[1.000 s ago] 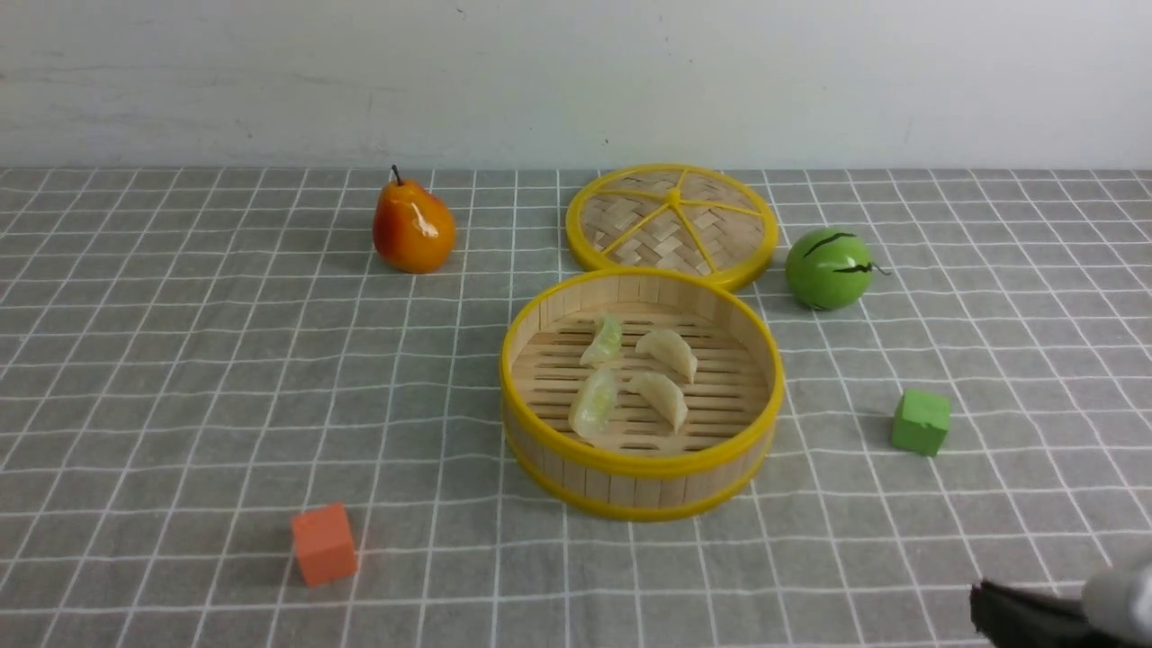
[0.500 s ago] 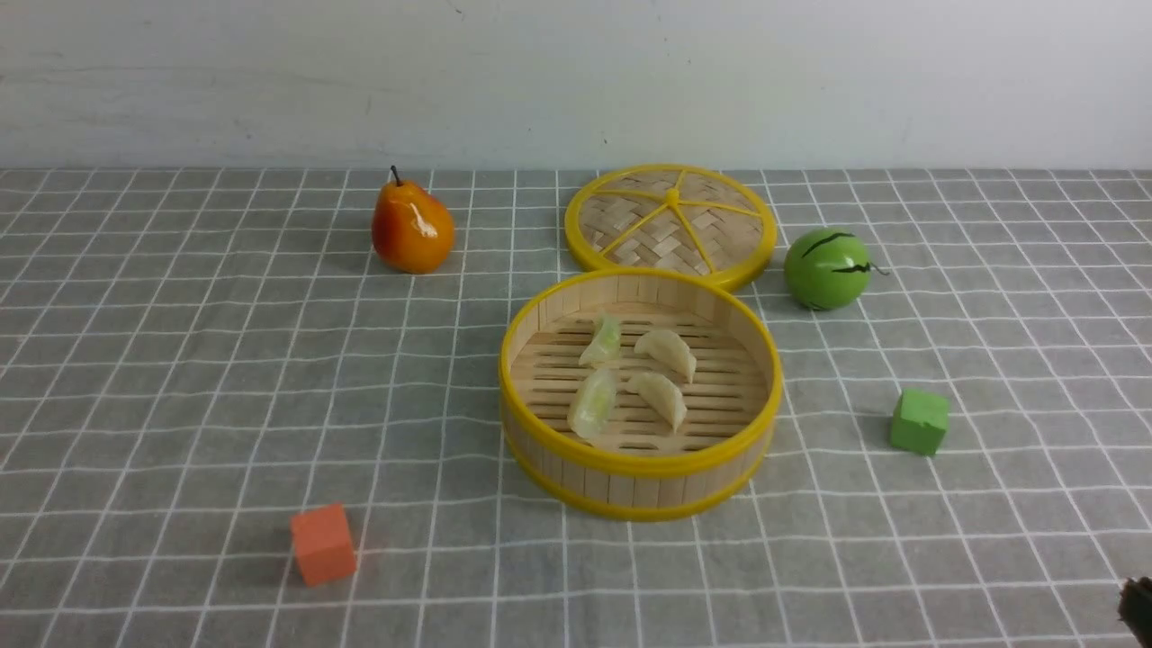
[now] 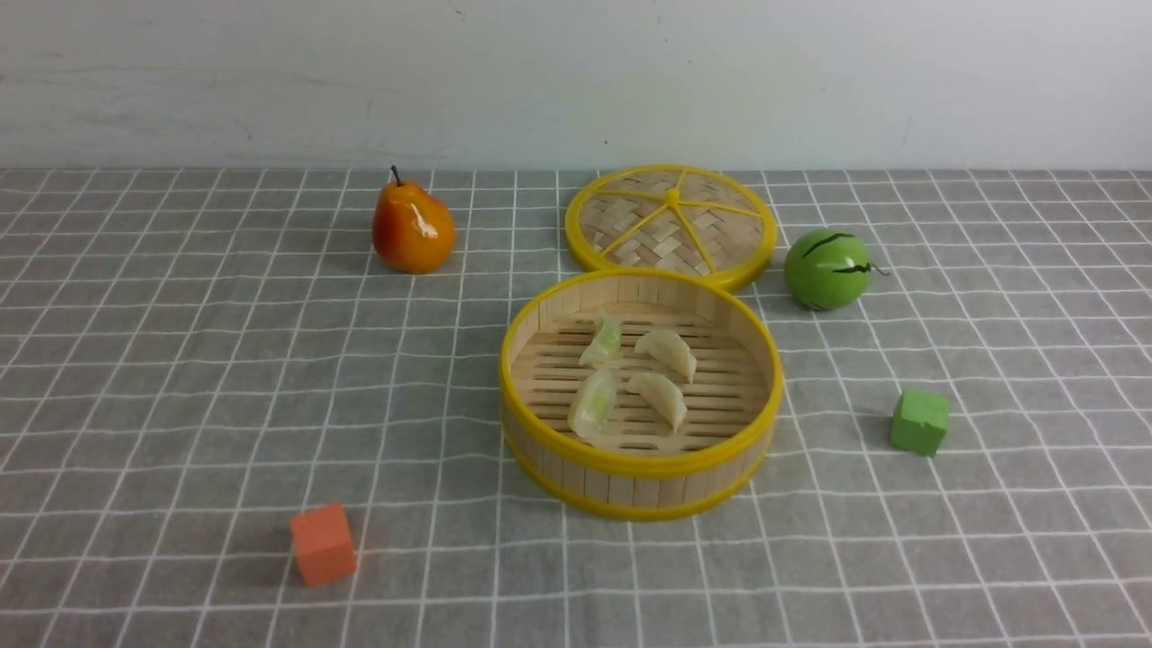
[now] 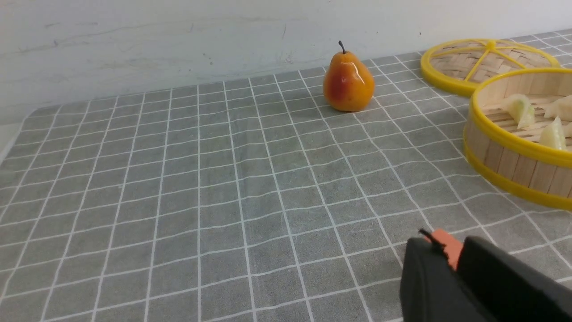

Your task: Put the dumplings into the steamer on the table with the grey tablecloth.

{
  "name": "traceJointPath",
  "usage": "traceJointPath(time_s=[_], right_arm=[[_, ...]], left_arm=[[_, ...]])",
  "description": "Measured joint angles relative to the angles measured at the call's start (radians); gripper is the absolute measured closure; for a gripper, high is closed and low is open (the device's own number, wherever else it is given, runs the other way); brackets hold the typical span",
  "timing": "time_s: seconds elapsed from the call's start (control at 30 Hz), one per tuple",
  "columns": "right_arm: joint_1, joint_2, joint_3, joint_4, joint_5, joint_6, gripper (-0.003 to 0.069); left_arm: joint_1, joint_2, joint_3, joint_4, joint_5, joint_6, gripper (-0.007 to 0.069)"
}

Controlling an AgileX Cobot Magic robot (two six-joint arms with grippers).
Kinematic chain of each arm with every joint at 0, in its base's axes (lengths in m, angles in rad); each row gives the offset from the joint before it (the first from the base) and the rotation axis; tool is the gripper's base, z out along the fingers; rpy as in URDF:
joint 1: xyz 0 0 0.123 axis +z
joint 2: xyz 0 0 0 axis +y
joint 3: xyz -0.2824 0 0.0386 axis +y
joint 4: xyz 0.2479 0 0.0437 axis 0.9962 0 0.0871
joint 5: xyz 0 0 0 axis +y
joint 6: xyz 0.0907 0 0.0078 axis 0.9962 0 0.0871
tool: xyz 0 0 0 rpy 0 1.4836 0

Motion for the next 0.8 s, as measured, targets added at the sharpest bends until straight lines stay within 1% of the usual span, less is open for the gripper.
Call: traceJointPath(time_s=[0.17,0.8], right_arm=[[0.0,-0.001,-0.001,0.019,0.007,0.009,0.0664],[0.0,-0.001,-0.001,0.02,0.007,0.009,0.065]], left_arm=[[0.0,0.0,0.0,0.0,0.0,0.0,0.0515],[0.0,0.0,0.0,-0.001,0.0,0.0,0.0501]])
